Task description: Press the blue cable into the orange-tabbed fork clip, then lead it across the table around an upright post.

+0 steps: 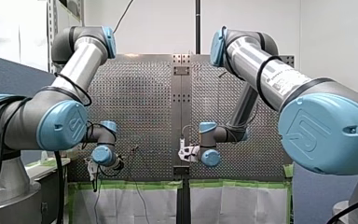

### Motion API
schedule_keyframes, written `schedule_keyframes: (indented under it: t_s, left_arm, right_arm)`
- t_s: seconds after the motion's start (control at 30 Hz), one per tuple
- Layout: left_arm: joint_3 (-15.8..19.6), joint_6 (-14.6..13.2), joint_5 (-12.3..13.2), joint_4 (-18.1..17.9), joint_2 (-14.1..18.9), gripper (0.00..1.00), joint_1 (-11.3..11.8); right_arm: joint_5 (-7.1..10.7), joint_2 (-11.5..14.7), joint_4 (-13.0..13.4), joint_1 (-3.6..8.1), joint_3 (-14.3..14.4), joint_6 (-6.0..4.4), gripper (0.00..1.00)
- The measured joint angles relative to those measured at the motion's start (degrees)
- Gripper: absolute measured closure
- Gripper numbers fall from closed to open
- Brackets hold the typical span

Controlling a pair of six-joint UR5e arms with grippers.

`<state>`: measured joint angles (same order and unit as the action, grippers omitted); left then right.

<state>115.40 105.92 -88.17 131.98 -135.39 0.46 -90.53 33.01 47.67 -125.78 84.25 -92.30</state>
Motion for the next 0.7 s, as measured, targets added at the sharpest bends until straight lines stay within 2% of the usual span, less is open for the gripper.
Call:
schedule_keyframes:
  t_s: [0.1, 0.27, 0.53, 0.7]
  left_arm:
    - [1.7, -0.1, 1.3, -0.8, 1.3, 0.0, 0.1]
    - [4.5, -0.6, 2.0, -2.8, 4.0, 0.0, -0.2]
    - [8.6, -3.0, 2.8, -1.9, 8.1, 0.0, -1.0]
    - [11.4, -5.4, 3.3, -1.5, 10.3, 0.0, -1.5]
  right_arm:
    - [-0.01, 0.0, 0.0, -0.01, 0.0, 0.0, 1.0]
    - [-0.01, 0.0, 0.0, -0.01, 0.0, 0.0, 1.0]
    - [-0.01, 0.0, 0.0, -0.01, 0.0, 0.0, 1.0]
    - [-0.01, 0.0, 0.0, 0.0, 0.0, 0.0, 1.0]
